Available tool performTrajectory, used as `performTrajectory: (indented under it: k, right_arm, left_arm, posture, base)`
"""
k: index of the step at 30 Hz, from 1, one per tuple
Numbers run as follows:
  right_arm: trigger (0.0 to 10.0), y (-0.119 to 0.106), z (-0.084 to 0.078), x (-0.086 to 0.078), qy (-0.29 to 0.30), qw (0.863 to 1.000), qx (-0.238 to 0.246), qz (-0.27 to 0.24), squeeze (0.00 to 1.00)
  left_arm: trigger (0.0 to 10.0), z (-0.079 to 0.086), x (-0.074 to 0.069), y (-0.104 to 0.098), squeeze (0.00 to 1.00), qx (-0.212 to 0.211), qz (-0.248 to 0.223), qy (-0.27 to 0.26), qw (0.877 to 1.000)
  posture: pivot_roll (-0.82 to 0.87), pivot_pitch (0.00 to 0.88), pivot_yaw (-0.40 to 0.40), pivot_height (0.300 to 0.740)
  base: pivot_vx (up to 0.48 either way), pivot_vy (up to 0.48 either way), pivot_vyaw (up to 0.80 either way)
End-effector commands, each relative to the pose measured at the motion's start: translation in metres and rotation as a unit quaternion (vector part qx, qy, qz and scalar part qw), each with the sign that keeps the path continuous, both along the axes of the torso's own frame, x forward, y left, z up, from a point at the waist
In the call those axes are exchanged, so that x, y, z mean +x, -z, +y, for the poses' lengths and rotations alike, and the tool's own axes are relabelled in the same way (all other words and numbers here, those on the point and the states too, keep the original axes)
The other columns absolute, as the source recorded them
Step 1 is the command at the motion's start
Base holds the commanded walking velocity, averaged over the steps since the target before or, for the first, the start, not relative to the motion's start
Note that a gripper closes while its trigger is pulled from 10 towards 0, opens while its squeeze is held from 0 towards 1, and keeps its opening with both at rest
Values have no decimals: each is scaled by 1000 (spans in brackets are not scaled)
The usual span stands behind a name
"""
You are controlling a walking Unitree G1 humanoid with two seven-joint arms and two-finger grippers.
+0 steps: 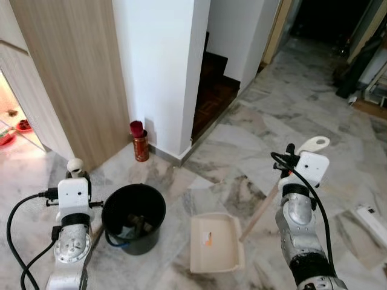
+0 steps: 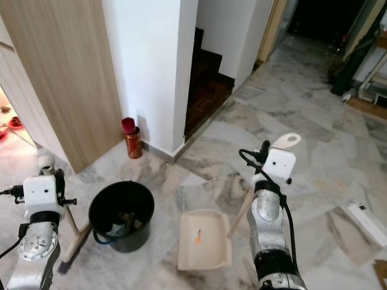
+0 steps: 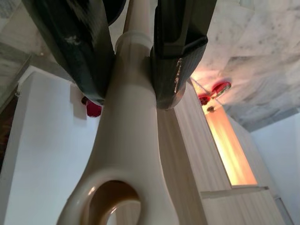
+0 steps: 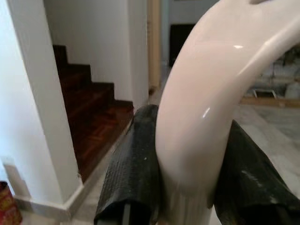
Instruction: Sweep floor
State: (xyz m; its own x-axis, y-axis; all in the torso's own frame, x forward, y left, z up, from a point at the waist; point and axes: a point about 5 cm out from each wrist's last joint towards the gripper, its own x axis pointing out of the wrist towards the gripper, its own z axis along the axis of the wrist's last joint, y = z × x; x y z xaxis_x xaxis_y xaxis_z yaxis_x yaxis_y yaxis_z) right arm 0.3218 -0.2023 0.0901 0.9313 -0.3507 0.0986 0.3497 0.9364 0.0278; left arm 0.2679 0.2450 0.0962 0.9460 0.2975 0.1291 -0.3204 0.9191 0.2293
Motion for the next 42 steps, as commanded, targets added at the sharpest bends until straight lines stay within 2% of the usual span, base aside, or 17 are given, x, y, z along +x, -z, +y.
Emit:
performTrajectory:
  k: [1,3,6,10,14,21,25,32,42]
  right_arm:
    - [10000,0,-4,-1,12,1000,3,-5,0]
    - [10000,7,-6,-4,22,1000,7,7,0]
    - [10000,10,-8,-6,27,1000,12,7,0]
    - [10000,14,-9,-8,26,999,14,12,0]
    - [10000,18,-4,-8,-3,1000,7,19,0]
    - [10000,26,-7,-14,4,1000,3,28,0]
    - [10000,30,-13,-19,6,999,8,32,0]
    - [10000,35,-12,-23,2,999,9,34,0]
    - [10000,34,-10,-21,-7,999,9,35,0]
  left_arm:
    - [10000,7,3,0,0,-3,9,-5,1000]
    - [10000,13,5,3,0,-16,18,-9,1000]
    - [10000,14,10,3,0,-22,21,-7,999]
    - [10000,9,17,3,0,-30,20,-3,999]
    - [10000,1,22,7,0,-40,26,10,999]
    - [10000,-5,21,11,0,-44,26,9,999]
    - [10000,-1,20,9,0,-39,25,7,999]
    - [10000,14,9,14,0,-27,39,-15,999]
    - [10000,13,7,13,0,-14,39,-12,999]
  posture:
    - [237,0,-37,740]
    - [222,0,-26,740]
    - [217,0,-25,740]
    - [213,0,-37,740]
    - [243,0,-55,740]
    - [237,0,-62,740]
    - [249,0,-66,740]
    - [243,0,-62,740]
    - [248,0,-62,740]
  base:
    - [0,0,0]
    - [0,0,0]
    - [0,0,0]
    - [0,0,0]
    - [0,0,0]
    - [0,0,0]
    - [0,0,0]
    - [0,0,0]
    - [0,0,0]
